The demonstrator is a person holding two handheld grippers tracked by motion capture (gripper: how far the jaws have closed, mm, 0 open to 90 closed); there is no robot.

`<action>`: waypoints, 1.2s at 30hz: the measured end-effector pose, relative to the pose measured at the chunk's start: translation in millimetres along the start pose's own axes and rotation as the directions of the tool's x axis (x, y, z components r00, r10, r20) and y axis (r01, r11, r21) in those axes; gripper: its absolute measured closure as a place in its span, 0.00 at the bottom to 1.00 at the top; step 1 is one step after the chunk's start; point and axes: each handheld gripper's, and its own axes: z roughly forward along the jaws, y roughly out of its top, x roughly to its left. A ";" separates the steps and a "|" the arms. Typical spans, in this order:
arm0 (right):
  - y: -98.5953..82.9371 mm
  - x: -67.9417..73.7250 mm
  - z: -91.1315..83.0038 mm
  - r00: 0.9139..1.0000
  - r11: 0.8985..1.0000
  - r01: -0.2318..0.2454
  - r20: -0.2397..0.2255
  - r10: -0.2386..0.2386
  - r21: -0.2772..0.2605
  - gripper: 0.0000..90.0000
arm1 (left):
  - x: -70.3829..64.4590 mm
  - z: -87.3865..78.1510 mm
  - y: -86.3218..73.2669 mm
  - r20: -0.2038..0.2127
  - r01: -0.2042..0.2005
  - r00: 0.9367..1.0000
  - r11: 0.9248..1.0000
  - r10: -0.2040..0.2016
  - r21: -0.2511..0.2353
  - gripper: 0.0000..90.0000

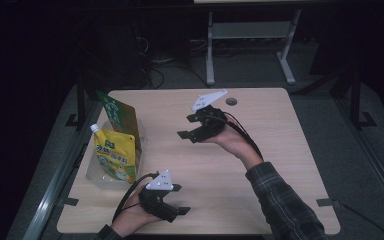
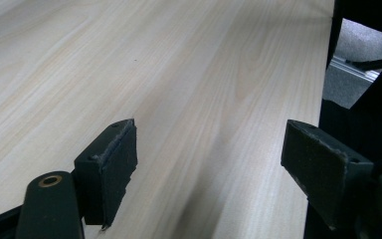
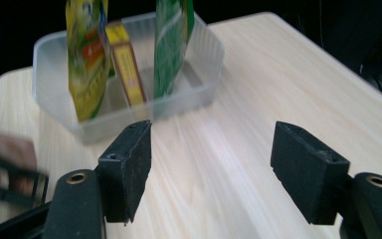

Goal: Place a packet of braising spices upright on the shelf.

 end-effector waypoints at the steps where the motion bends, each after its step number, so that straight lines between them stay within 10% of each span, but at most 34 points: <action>1: -6.2 1.5 -2.5 1.000 1.000 -0.004 0.006 0.004 0.005 0.35 | 1.0 -0.6 -0.2 -0.005 -0.002 1.000 1.000 0.002 0.001 0.24; 28: -182.6 32.7 -73.2 0.979 0.982 -0.170 0.126 0.160 0.079 0.31 | 7.8 -1.1 -4.4 -0.034 0.001 0.999 1.000 -0.001 -0.012 0.23; 36: -204.0 43.1 -85.4 0.972 0.975 -0.203 0.140 0.189 0.093 0.28 | 10.0 -1.1 -4.2 -0.037 0.003 0.999 1.000 -0.003 -0.015 0.23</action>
